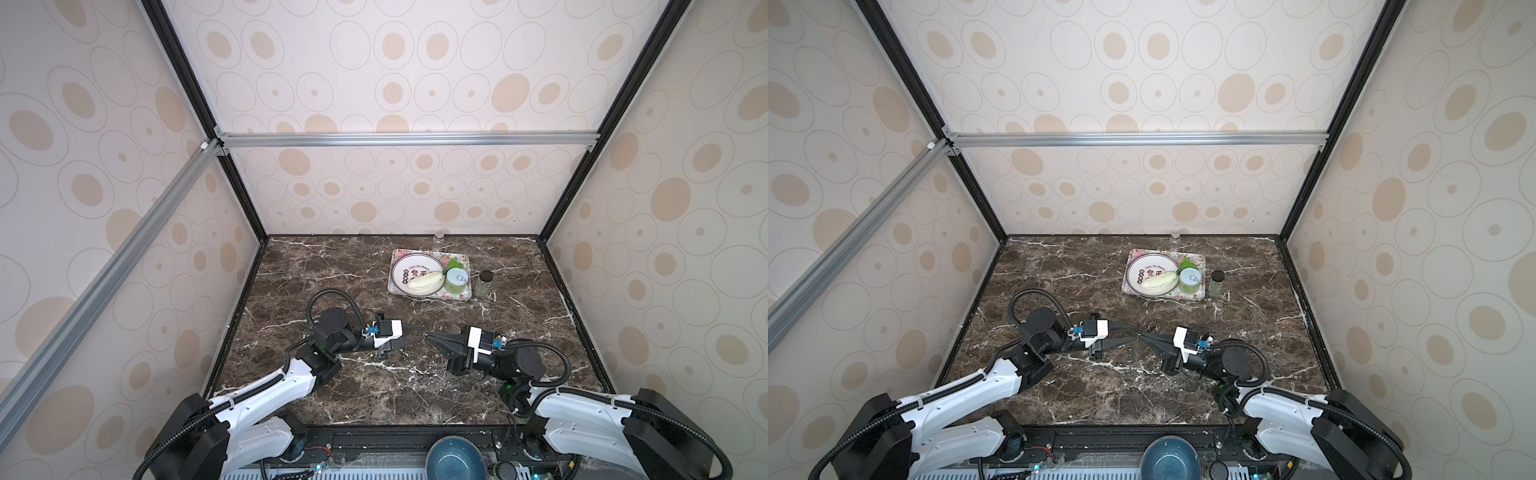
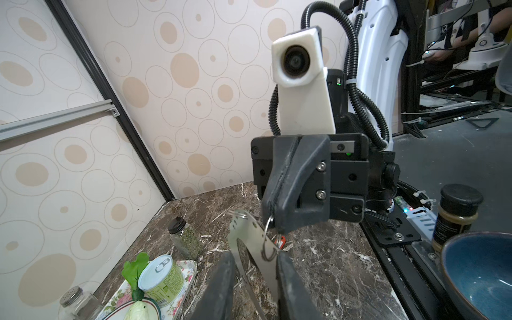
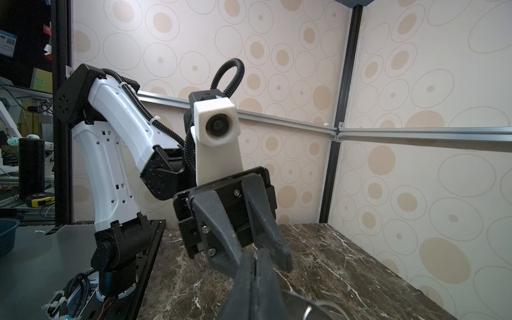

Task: Attach keys to a key ring
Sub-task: Pass the keyring.

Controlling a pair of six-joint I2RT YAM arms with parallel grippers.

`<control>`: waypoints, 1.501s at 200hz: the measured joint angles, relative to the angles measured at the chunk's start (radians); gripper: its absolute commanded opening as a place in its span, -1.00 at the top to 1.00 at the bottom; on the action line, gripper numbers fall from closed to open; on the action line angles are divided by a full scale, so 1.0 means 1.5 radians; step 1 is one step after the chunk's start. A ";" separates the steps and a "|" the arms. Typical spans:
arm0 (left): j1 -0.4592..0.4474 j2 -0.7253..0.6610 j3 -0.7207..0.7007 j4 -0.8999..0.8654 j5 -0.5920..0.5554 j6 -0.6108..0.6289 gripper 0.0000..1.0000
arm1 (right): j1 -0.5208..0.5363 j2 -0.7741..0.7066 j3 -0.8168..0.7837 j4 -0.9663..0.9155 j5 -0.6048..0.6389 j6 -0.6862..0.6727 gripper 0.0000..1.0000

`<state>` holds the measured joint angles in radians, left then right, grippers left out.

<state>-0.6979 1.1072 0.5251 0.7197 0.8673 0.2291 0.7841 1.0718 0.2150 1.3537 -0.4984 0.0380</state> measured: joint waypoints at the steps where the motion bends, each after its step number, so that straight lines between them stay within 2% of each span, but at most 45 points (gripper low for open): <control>1: 0.000 0.000 0.000 0.000 0.000 0.000 0.50 | 0.000 0.000 0.000 0.000 0.000 0.000 1.00; 69: -0.004 0.001 0.002 -0.001 0.012 0.001 0.73 | 0.000 0.011 0.007 0.000 -0.007 0.005 1.00; 85: -0.005 0.004 0.004 -0.002 0.015 0.002 0.88 | 0.000 0.011 0.007 0.000 -0.007 0.006 1.00; 111: -0.004 0.005 0.005 -0.005 0.022 -0.002 1.00 | -0.003 0.011 0.007 0.001 -0.008 0.002 1.00; 130: -0.005 0.006 0.006 -0.007 0.020 -0.003 1.00 | -0.003 0.011 0.007 0.001 -0.009 0.002 1.00; 139: -0.005 0.005 0.006 -0.007 0.016 -0.003 1.00 | -0.003 0.011 0.007 0.001 -0.005 0.002 0.82; 148: -0.005 0.005 0.006 -0.007 0.008 -0.003 1.00 | -0.003 0.012 0.007 0.001 0.000 0.004 0.41; 154: -0.006 0.005 0.006 -0.007 0.000 -0.003 1.00 | -0.003 0.012 0.007 0.001 0.005 0.007 0.23; 161: -0.007 0.005 0.006 -0.008 -0.009 -0.002 1.00 | -0.003 0.011 0.007 0.001 0.014 0.006 0.14; 172: -0.007 0.005 0.006 -0.011 -0.026 -0.002 1.00 | -0.003 0.009 0.007 -0.001 0.028 0.006 0.13; 197: -0.007 0.000 0.006 -0.026 -0.057 0.005 1.00 | -0.003 -0.038 0.007 -0.064 0.079 -0.006 0.13; 234: -0.007 -0.001 0.006 -0.042 -0.080 0.016 1.00 | -0.003 -0.205 0.019 -0.304 0.224 -0.019 0.13; 266: -0.008 -0.001 0.006 -0.051 -0.092 0.023 1.00 | -0.003 -0.317 0.022 -0.466 0.354 -0.016 0.03; 300: -0.011 -0.001 0.006 -0.057 -0.107 0.027 1.00 | -0.003 -0.348 0.042 -0.615 0.471 0.004 -0.03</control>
<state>-0.7139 1.1061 0.5339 0.6334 0.7067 0.2691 0.7792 0.5503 0.2779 0.4316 0.2077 0.0433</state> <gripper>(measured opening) 0.050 0.507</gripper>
